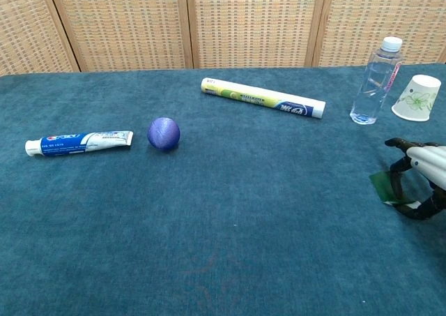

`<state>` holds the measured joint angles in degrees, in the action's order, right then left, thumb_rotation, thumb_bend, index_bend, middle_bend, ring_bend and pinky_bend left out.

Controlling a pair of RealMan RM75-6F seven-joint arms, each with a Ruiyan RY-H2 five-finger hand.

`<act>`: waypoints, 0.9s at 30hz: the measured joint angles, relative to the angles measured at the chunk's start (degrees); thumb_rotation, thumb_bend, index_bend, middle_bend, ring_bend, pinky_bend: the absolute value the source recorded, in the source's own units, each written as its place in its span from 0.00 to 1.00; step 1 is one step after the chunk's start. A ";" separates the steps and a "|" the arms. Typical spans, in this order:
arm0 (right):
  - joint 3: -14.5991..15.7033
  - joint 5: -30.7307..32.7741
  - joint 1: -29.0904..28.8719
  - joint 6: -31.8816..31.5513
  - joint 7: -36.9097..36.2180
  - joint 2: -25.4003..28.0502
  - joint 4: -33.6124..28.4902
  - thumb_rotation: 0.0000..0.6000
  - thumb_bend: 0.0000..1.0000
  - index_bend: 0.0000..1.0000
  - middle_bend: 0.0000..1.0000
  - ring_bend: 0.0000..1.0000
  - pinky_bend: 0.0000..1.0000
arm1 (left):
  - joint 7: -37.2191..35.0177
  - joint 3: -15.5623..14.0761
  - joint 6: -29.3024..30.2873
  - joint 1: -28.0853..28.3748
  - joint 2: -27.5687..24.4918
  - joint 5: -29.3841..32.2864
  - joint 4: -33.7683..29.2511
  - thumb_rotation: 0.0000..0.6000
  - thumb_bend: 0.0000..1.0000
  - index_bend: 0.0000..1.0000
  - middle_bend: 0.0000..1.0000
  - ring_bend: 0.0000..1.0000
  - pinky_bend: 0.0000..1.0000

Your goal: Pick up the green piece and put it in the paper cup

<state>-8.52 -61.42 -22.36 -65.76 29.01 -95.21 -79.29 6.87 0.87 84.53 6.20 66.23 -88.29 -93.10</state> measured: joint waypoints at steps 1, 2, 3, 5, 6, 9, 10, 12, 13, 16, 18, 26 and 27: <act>0.09 0.06 0.03 -0.06 0.14 0.13 -0.29 1.00 0.36 0.57 0.00 0.00 0.00 | -0.08 0.00 0.00 0.00 -0.02 -0.01 0.00 1.00 0.08 0.00 0.00 0.00 0.00; 0.18 0.13 0.04 -0.08 0.28 0.25 -0.51 1.00 0.36 0.58 0.00 0.00 0.00 | -0.14 -0.01 -0.01 0.02 -0.03 -0.05 0.01 1.00 0.08 0.00 0.00 0.00 0.00; 0.27 0.22 0.06 -0.07 0.44 0.38 -0.72 1.00 0.36 0.58 0.00 0.00 0.00 | -0.17 -0.03 0.00 0.02 -0.05 -0.11 0.01 1.00 0.08 0.00 0.00 0.00 0.00; 0.50 0.47 0.11 -0.05 0.80 0.66 -1.20 1.00 0.36 0.58 0.00 0.00 0.00 | -0.23 -0.09 0.02 0.02 -0.07 -0.23 0.01 1.00 0.08 0.00 0.00 0.00 0.00; 0.59 0.55 0.14 -0.05 0.93 0.77 -1.39 1.00 0.37 0.58 0.00 0.00 0.00 | -0.25 -0.09 0.00 0.03 -0.07 -0.23 0.01 1.00 0.08 0.00 0.00 0.00 0.00; 0.87 0.74 0.26 -0.16 1.25 1.13 -2.01 1.00 0.39 0.58 0.00 0.00 0.00 | -0.27 -0.12 -0.02 0.05 -0.08 -0.30 0.01 1.00 0.08 0.00 0.00 0.00 0.00; 0.97 0.81 0.30 -0.21 1.34 1.26 -2.23 1.00 0.40 0.58 0.00 0.00 0.00 | -0.26 -0.13 -0.04 0.06 -0.09 -0.30 -0.03 1.00 0.08 0.00 0.00 0.00 0.00; 1.12 0.91 0.37 -0.28 1.45 1.45 -2.55 1.00 0.41 0.58 0.00 0.00 0.00 | -0.24 -0.15 -0.06 0.07 -0.11 -0.31 -0.11 1.00 0.08 0.00 0.00 0.00 0.00; 1.24 1.00 0.41 -0.30 1.52 1.55 -2.73 1.00 0.41 0.58 0.00 0.00 0.00 | -0.23 -0.16 -0.06 0.07 -0.12 -0.31 -0.14 1.00 0.08 0.00 0.00 0.00 0.00; 1.45 1.21 0.45 -0.33 1.74 1.67 -2.97 1.00 0.41 0.58 0.00 0.00 0.00 | -0.30 -0.22 -0.11 0.06 -0.15 -0.35 -0.16 1.00 0.08 0.00 0.00 0.00 0.00; 1.54 1.30 0.43 -0.29 1.77 1.72 -3.07 1.00 0.41 0.58 0.00 0.00 0.00 | -0.30 -0.23 -0.11 0.07 -0.15 -0.37 -0.18 1.00 0.08 0.00 0.00 0.00 0.00; 1.63 1.61 0.19 -0.19 2.04 2.03 -3.50 1.00 0.44 0.59 0.01 0.00 0.00 | -0.31 -0.22 -0.19 0.13 -0.12 -0.36 -0.16 1.00 0.08 0.00 0.00 0.00 0.00; 1.65 1.63 0.14 -0.17 2.06 2.07 -3.56 1.00 0.44 0.59 0.01 0.00 0.00 | -0.31 -0.23 -0.20 0.14 -0.11 -0.37 -0.15 1.00 0.08 0.00 0.00 0.00 0.00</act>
<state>-6.87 -59.79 -22.21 -65.93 31.07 -93.14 -82.85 6.55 0.64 84.33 6.34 66.11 -88.66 -93.25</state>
